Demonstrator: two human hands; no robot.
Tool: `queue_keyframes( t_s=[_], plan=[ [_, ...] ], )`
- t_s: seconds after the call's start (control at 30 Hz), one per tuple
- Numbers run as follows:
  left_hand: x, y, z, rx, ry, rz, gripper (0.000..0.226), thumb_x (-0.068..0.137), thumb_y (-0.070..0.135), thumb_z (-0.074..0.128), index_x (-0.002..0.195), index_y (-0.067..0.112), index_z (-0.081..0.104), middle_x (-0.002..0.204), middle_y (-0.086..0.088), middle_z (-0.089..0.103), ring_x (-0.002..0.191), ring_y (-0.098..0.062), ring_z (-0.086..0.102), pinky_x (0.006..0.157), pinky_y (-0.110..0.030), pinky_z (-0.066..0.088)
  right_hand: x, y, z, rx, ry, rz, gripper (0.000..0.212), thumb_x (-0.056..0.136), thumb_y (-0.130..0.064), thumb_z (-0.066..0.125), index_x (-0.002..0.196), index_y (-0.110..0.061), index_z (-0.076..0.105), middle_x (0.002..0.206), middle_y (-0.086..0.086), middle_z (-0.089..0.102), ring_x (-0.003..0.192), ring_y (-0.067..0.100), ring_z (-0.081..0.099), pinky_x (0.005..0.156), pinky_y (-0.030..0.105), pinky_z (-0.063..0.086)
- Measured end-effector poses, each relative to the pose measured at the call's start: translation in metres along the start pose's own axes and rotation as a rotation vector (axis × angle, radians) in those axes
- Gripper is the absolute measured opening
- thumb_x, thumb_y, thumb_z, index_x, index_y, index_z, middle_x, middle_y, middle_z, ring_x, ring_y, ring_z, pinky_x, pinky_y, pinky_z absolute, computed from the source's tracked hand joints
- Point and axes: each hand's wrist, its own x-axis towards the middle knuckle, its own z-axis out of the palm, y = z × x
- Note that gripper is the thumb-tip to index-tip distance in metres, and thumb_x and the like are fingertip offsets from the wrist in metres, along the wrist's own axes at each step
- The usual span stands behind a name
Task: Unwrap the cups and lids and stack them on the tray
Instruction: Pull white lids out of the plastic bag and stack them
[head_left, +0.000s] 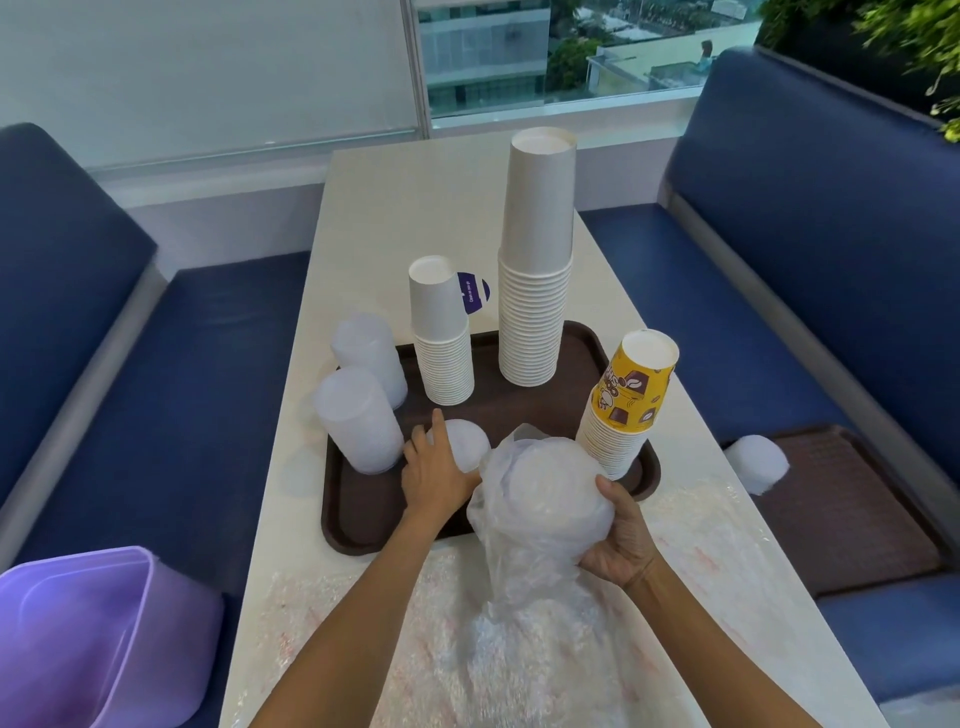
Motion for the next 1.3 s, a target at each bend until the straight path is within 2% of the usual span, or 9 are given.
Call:
queue_keyframes(
  t_s=[0.3,0.53,0.67,0.77,0.9,1.03,1.13,1.2,1.3],
  plan=[
    [0.011,0.001,-0.004,-0.04,0.023,0.036,0.102,0.076,0.047,0.073,0.149,0.01,0.012,0.143,-0.018,0.027,0.13,-0.035,0.036,0.098,-0.043,0.04,0.002,-0.007,0.01,0.014,-0.023,-0.005,0.107,0.013,-0.016,0.097,0.111,-0.012,0.054,0.091,0.018,0.072,0.078,0.035,0.071,0.063,0.05,0.059],
    [0.013,0.001,0.003,-0.068,0.016,0.043,0.104,0.078,0.047,0.072,0.15,0.012,0.006,0.145,-0.019,0.023,0.131,-0.036,0.034,0.102,-0.044,0.038,0.004,-0.009,0.005,0.038,-0.006,-0.009,0.11,0.013,-0.016,0.097,0.114,-0.015,0.051,0.092,0.016,0.072,0.087,0.036,0.068,0.067,0.05,0.059],
    [0.015,0.003,0.003,-0.045,-0.001,0.038,0.107,0.077,0.05,0.071,0.151,0.012,0.003,0.147,-0.02,0.02,0.135,-0.036,0.028,0.105,-0.046,0.034,0.004,-0.01,0.004,0.027,-0.014,-0.003,0.11,0.014,-0.016,0.098,0.114,-0.015,0.051,0.093,0.016,0.071,0.086,0.036,0.068,0.067,0.05,0.059],
    [0.012,0.007,0.0,-0.023,0.003,0.037,0.107,0.078,0.049,0.071,0.151,0.012,0.0,0.152,-0.023,0.008,0.142,-0.037,0.013,0.113,-0.047,0.021,0.004,-0.01,0.004,0.039,-0.029,-0.008,0.11,0.013,-0.016,0.097,0.113,-0.015,0.051,0.09,0.016,0.072,0.08,0.035,0.071,0.064,0.049,0.059],
    [-0.005,0.02,-0.023,-0.287,0.279,0.144,0.073,0.09,0.021,0.062,0.149,0.009,0.02,0.15,-0.018,0.023,0.139,-0.032,0.028,0.112,-0.036,0.027,0.002,-0.009,0.007,0.011,-0.048,0.012,0.108,0.013,-0.017,0.098,0.112,-0.013,0.053,0.091,0.017,0.072,0.083,0.035,0.07,0.063,0.049,0.059],
    [-0.046,0.042,-0.065,-0.714,0.533,0.275,0.035,0.092,0.002,0.054,0.126,0.013,0.052,0.114,-0.004,0.06,0.102,-0.014,0.059,0.086,-0.011,0.045,-0.001,-0.005,0.011,-0.004,-0.092,0.036,0.101,0.017,-0.018,0.098,0.11,-0.01,0.057,0.095,0.019,0.071,0.082,0.036,0.07,0.067,0.05,0.059],
    [-0.086,0.055,-0.08,-0.728,0.431,0.457,0.024,0.091,0.003,0.056,0.11,0.018,0.061,0.096,0.007,0.064,0.089,-0.007,0.062,0.078,-0.009,0.047,0.0,0.0,0.015,-0.037,-0.113,0.067,0.098,0.024,-0.02,0.098,0.113,-0.008,0.06,0.102,0.02,0.069,0.088,0.035,0.069,0.07,0.049,0.058],
    [-0.101,0.052,-0.075,-0.569,0.329,0.525,0.021,0.091,0.011,0.058,0.11,0.016,0.066,0.103,0.005,0.066,0.093,-0.009,0.062,0.081,-0.018,0.051,-0.002,0.003,0.02,-0.057,-0.152,0.076,0.086,0.028,-0.02,0.098,0.108,-0.006,0.069,0.103,0.021,0.069,0.089,0.035,0.069,0.071,0.048,0.058],
    [-0.11,0.042,-0.062,-0.291,0.212,0.451,0.031,0.093,0.03,0.058,0.12,0.016,0.063,0.123,0.002,0.061,0.11,-0.014,0.057,0.091,-0.028,0.047,-0.007,0.006,0.025,-0.067,-0.191,0.077,0.073,0.032,-0.019,0.097,0.099,-0.003,0.074,0.103,0.021,0.069,0.09,0.033,0.069,0.076,0.049,0.058]
  ],
)
